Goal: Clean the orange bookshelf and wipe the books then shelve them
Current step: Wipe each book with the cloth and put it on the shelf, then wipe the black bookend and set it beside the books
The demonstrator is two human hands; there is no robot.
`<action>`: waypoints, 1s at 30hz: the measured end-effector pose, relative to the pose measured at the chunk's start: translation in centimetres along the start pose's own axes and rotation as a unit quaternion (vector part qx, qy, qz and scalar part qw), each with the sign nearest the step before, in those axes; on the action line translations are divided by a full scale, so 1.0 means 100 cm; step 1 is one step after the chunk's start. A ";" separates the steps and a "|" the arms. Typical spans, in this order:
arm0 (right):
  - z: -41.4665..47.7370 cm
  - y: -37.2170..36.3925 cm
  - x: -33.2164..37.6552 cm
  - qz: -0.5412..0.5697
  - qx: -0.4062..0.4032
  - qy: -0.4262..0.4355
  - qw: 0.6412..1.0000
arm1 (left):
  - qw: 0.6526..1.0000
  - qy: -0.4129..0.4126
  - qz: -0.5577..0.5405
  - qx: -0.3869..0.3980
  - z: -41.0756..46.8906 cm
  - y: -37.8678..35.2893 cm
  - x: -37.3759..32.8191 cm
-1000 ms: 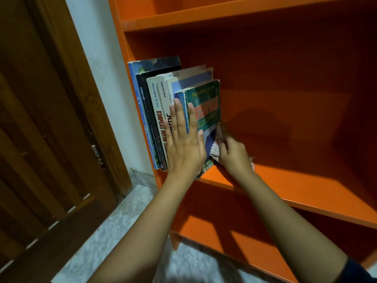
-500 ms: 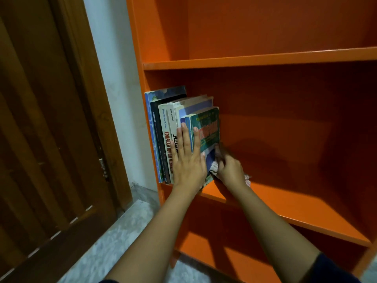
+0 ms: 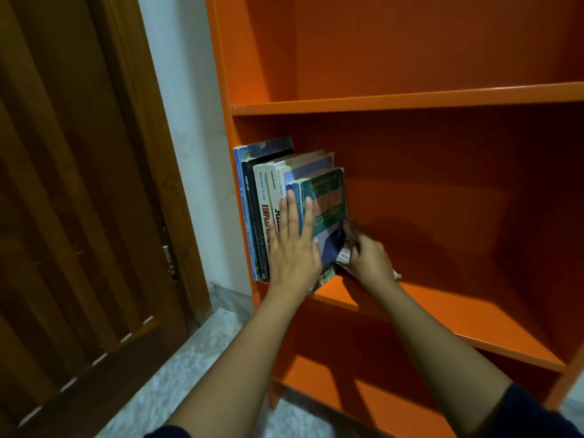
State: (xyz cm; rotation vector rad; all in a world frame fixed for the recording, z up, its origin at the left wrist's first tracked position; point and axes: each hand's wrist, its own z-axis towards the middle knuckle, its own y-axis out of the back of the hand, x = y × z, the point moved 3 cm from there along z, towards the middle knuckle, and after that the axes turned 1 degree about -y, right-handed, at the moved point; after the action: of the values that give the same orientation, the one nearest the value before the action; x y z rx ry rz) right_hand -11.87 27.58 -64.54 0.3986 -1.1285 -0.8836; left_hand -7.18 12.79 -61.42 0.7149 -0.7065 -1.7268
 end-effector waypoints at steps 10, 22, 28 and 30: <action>-0.079 0.015 0.046 0.055 -0.021 0.065 0.996 | 0.986 -0.013 -0.097 0.132 -0.049 0.061 0.022; -0.232 -0.133 0.095 0.115 0.106 0.100 0.983 | 0.944 0.200 -0.023 0.263 -0.234 0.041 0.211; -0.276 -0.232 0.089 0.085 0.235 0.073 0.966 | 0.872 0.386 0.006 0.302 -0.337 -0.006 0.309; -0.287 -0.261 0.086 0.082 0.276 0.051 0.956 | 0.847 0.432 -0.008 0.310 -0.361 -0.021 0.329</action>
State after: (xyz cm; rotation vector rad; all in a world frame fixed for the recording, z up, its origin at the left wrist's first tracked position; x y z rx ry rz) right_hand 4.73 0.74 -88.73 0.7879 -1.2854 -0.3842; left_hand 11.30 -22.28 -90.05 1.7961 -0.5852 -0.9682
